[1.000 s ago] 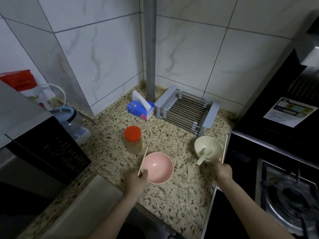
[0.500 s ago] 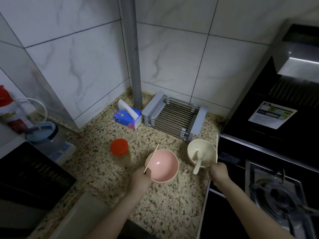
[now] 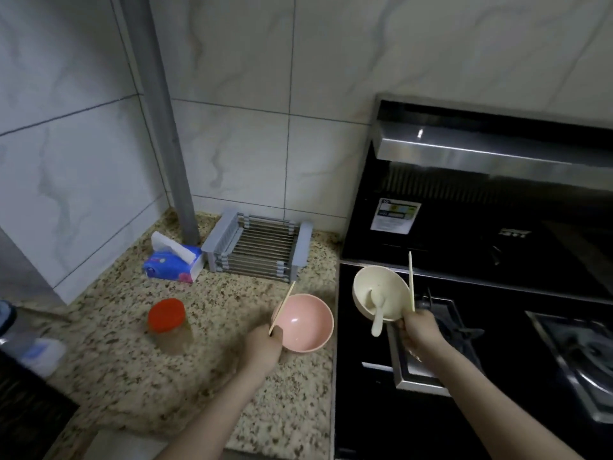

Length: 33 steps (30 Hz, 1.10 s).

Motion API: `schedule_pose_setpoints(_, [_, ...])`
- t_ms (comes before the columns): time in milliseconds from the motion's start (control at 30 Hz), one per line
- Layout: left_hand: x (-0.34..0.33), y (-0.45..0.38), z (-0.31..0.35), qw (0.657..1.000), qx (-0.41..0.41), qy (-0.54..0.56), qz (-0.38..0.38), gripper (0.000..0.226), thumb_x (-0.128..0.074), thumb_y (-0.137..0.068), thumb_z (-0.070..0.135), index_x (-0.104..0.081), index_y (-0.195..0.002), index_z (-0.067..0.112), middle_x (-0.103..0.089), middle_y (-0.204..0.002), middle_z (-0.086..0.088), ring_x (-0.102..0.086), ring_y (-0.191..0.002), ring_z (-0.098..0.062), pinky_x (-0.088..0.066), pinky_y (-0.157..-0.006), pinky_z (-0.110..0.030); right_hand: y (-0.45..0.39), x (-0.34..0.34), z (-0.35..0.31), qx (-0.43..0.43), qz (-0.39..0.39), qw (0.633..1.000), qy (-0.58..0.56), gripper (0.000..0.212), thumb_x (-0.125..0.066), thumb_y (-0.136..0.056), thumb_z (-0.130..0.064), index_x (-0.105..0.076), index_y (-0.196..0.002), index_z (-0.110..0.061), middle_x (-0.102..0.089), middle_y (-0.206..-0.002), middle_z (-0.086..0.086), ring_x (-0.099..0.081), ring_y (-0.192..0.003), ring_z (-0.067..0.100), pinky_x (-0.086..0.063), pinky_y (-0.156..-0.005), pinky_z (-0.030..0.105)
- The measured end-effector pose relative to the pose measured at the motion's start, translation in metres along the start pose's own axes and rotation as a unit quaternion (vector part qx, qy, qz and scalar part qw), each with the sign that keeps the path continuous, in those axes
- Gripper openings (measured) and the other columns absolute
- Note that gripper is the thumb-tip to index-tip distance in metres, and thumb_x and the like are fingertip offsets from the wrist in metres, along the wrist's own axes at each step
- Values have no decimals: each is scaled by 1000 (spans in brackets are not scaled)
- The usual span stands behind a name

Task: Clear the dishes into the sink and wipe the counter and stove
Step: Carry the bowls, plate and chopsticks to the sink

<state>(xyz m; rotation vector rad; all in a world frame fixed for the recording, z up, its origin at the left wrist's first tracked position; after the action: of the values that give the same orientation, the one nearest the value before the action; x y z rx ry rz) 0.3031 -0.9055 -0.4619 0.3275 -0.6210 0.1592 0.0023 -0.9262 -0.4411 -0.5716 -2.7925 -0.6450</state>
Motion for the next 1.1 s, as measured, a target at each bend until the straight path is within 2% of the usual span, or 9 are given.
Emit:
schedule_pose_setpoints(200, [-53, 40, 42, 995, -58, -50, -66, 32, -47, -93, 21, -67, -91, -5, -68, -91, -23, -62, -81, -32, -40, -63, -31, 38, 97, 33, -12, 94, 993, -64, 45, -40, -94, -7, -42, -49, -6, -36, -29, -1, -30, -21, 8, -21, -30, 10])
schedule_pose_setpoints(267, [-72, 57, 60, 993, -78, -41, -85, 30, -49, -93, 19, -65, -85, -4, -67, -90, -25, -64, -87, -34, -38, -63, -31, 49, 132, 46, -15, 120, 990, -72, 45, -40, -93, -7, -42, -48, -7, -36, -32, 1, -30, -23, 11, -21, -31, 12])
schedule_pose_setpoints(400, [-117, 95, 93, 982, -113, -57, -138, 31, -47, -92, 22, -50, -64, 8, -63, -82, -21, -62, -84, -34, -42, -64, -34, 73, 201, 73, -37, 167, 983, -64, 44, -38, -91, -9, -43, -48, -8, -33, -30, -1, -28, -26, 11, -22, -36, 12])
schedule_pose_setpoints(533, [-164, 132, 135, 969, -146, -67, -185, 30, -44, -92, 25, -64, -84, 4, -64, -84, -13, -59, -78, -29, -41, -65, -30, 94, 272, 98, -55, 211, 973, -70, 41, -36, -94, -12, -42, -53, -8, -34, -34, 1, -28, -25, 13, -22, -33, 13])
schedule_pose_setpoints(633, [-208, 166, 170, 962, -167, -60, -208, 31, -42, -93, 25, -61, -79, 5, -65, -87, -16, -61, -82, -30, -47, -72, -32, 110, 336, 121, -55, 240, 965, -89, 42, -36, -93, -9, -41, -52, -9, -34, -32, -1, -29, -28, 14, -23, -36, 14])
schedule_pose_setpoints(767, [-271, 221, 210, 956, -172, -54, -233, 30, -43, -94, 20, -59, -73, 6, -65, -87, -20, -61, -91, -34, -47, -77, -34, 130, 420, 154, -67, 275, 955, -88, 41, -38, -91, -6, -41, -50, -9, -34, -34, 1, -29, -32, 14, -22, -39, 16])
schedule_pose_setpoints(867, [-324, 267, 236, 948, -176, -56, -259, 30, -43, -93, 18, -65, -85, -2, -66, -94, -24, -61, -95, -36, -46, -77, -35, 145, 484, 181, -76, 289, 950, -88, 39, -38, -91, -6, -42, -52, -9, -35, -40, 5, -30, -33, 14, -21, -36, 13])
schedule_pose_setpoints(1000, [-390, 327, 263, 938, -180, -65, -287, 31, -42, -93, 19, -65, -93, -2, -64, -91, -18, -60, -90, -32, -42, -72, -30, 172, 562, 210, -88, 305, 942, -109, 39, -36, -94, -8, -40, -55, -10, -33, -44, 4, -27, -31, 12, -17, -33, 8])
schedule_pose_setpoints(1100, [-430, 366, 278, 929, -189, -85, -306, 31, -41, -92, 18, -62, -79, 0, -61, -84, -18, -56, -81, -31, -46, -73, -34, 194, 610, 230, -102, 330, 931, -120, 38, -36, -92, -8, -40, -55, -10, -33, -40, 2, -24, -25, 8, -16, -32, 9])
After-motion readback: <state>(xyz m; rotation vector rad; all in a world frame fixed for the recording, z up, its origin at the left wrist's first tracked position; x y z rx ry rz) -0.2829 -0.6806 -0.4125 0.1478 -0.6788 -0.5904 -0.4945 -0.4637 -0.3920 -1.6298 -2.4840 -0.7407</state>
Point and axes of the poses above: each hand's wrist, its own y-axis away from the middle knuckle, its own x-axis out of the back of the hand, z = x × y, the point moved 4 cm from there along -y, towards the middle knuckle
